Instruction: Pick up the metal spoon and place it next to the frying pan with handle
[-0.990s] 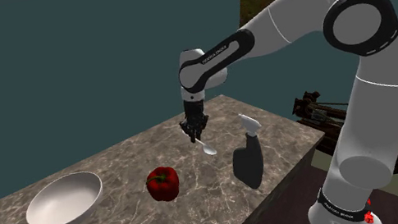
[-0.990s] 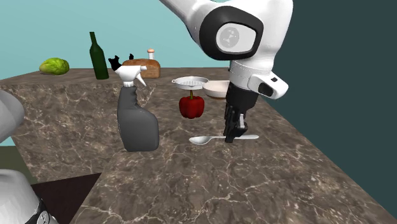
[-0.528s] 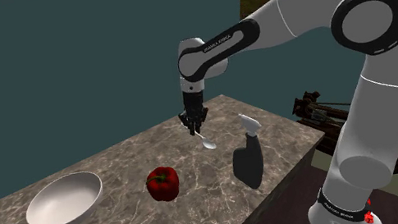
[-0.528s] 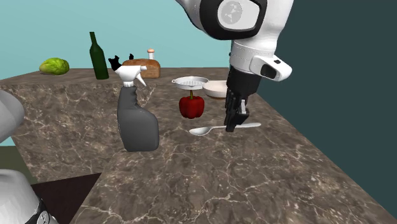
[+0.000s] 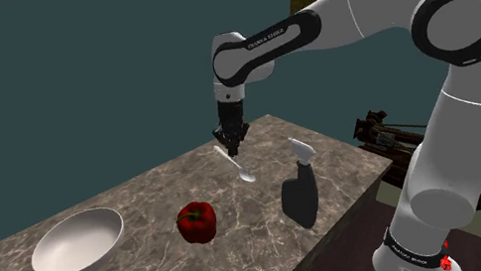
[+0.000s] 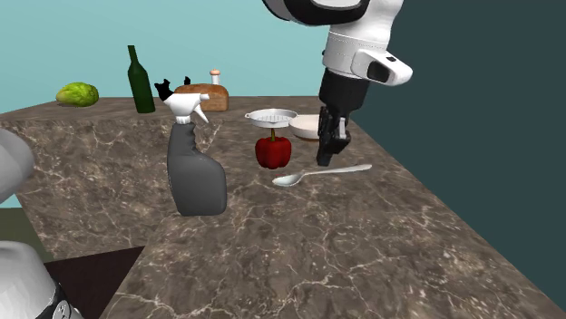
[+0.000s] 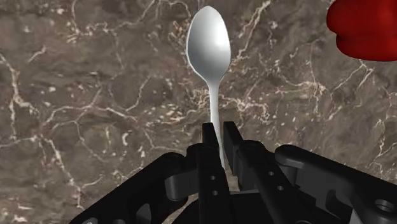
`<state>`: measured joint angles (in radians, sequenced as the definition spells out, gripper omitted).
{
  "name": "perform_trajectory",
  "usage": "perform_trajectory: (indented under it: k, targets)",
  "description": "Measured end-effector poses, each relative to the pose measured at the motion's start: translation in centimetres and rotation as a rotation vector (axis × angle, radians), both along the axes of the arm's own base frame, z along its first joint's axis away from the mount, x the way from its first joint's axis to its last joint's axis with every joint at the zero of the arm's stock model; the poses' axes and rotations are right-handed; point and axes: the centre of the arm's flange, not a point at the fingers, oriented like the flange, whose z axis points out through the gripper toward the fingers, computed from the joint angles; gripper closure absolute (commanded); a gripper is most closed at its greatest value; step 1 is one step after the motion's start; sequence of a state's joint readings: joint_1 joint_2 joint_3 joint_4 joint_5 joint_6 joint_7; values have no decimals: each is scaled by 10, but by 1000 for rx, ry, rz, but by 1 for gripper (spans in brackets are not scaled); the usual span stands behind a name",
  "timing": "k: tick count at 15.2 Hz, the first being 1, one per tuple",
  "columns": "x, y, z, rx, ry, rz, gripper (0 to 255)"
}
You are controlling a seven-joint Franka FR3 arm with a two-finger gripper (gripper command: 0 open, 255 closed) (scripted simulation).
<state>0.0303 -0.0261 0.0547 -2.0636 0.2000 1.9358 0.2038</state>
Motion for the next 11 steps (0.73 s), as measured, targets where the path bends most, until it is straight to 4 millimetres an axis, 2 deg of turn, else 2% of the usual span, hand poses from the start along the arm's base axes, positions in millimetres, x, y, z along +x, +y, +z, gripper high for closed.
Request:
perform_trajectory:
  k: [2,3,6,11]
  targets:
    - [-6,26,3,0,1,1,255]
    - [-6,26,3,0,0,1,0]
    - [3,23,-9,-7,0,-4,0]
    - [40,13,-54,-35,0,-24,0]
